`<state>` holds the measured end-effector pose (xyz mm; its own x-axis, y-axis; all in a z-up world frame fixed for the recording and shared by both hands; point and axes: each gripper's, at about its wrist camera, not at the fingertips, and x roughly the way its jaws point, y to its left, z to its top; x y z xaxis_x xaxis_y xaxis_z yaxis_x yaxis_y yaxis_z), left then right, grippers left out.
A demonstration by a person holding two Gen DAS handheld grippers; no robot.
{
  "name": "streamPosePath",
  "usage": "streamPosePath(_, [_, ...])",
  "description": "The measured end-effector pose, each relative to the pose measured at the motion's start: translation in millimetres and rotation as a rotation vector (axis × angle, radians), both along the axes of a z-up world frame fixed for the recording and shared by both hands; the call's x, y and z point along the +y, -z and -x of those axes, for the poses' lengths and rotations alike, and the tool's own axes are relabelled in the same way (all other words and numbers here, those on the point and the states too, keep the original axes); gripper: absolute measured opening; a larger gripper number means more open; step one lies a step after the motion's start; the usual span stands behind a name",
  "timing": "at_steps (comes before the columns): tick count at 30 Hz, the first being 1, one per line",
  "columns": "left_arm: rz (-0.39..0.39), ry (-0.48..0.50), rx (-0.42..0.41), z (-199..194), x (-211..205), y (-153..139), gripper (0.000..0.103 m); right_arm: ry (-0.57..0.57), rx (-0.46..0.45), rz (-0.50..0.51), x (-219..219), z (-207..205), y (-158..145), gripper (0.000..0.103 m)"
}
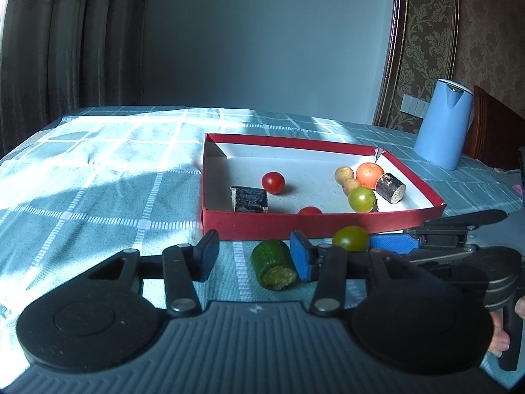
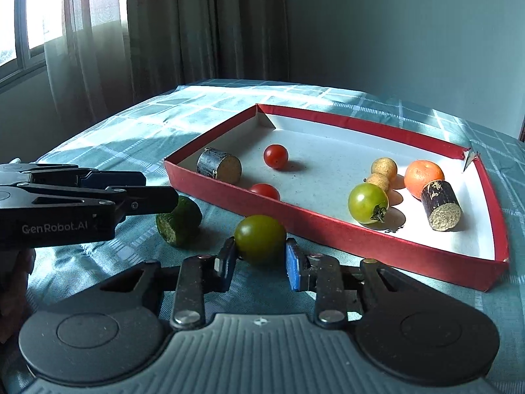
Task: Organize fruits
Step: 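Carry the cucumber piece and green tomato into the tray and open both tools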
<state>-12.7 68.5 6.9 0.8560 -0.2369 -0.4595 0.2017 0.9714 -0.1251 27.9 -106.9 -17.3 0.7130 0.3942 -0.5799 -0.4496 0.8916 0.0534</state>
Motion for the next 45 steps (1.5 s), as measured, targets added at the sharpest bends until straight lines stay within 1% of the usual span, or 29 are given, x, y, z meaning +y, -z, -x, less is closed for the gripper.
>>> streamPosePath(1, [0.005, 0.014, -0.005, 1, -1, 0, 0.052, 0.025, -0.011, -0.017, -7, 0, -3, 0.031])
streamPosePath(2, [0.005, 0.03, -0.006, 1, -5, 0, 0.054, 0.039, -0.022, -0.024, -11, 0, -6, 0.031])
streamPosePath(4, [-0.02, 0.042, 0.008, -1, -13, 1, 0.055, 0.038, -0.013, -0.054, -18, -2, -10, 0.031])
streamPosePath(6, [-0.055, 0.041, 0.038, -7, -21, 5, 0.055, 0.038, -0.013, -0.06, -20, -3, -12, 0.031])
streamPosePath(9, [-0.071, 0.045, 0.064, -11, -26, 9, 0.053, 0.034, -0.023, -0.065, -21, -1, -14, 0.031])
streamPosePath(11, [-0.082, 0.044, 0.089, -15, -28, 11, 0.042, 0.029, -0.033, -0.072, -22, 1, -16, 0.031])
streamPosePath(12, [-0.094, 0.034, 0.103, -17, -29, 13, 0.035, 0.032, -0.041, -0.072, -22, 2, -17, 0.031])
streamPosePath(13, [-0.101, 0.028, 0.116, -19, -30, 14, 0.032, 0.035, -0.052, -0.066, -22, 3, -18, 0.031])
streamPosePath(15, [-0.102, 0.013, 0.129, -20, -28, 16, 0.03, 0.039, -0.054, -0.063, -22, 2, -18, 0.031])
streamPosePath(19, [-0.095, 0.003, 0.12, -18, -26, 15, 0.028, 0.05, -0.061, -0.058, -24, 2, -18, 0.031])
streamPosePath(23, [-0.111, -0.033, 0.051, -7, -31, 5, 0.028, 0.062, -0.103, -0.049, -23, 5, -22, 0.031])
streamPosePath(26, [-0.085, -0.053, 0.025, -10, -35, -7, 0.028, 0.063, -0.116, -0.047, -23, 4, -26, 0.031])
streamPosePath(29, [-0.075, -0.067, -0.004, -27, -42, -22, 0.028, 0.084, -0.142, -0.029, -21, -10, -35, 0.031])
streamPosePath(32, [-0.078, -0.111, 0.006, -55, -48, -26, 0.028, 0.123, -0.143, -0.017, -22, -33, -38, 0.031])
streamPosePath(38, [-0.096, -0.174, 0.035, -107, -50, -20, 0.028, 0.131, -0.078, -0.024, -19, -82, -31, 0.031])
streamPosePath(40, [-0.1, -0.195, 0.043, -120, -49, -18, 0.028, 0.125, -0.046, -0.03, -16, -96, -26, 0.031])
streamPosePath(45, [-0.099, -0.227, 0.087, -143, -42, -9, 0.028, 0.125, -0.007, -0.015, -7, -118, -17, 0.031])
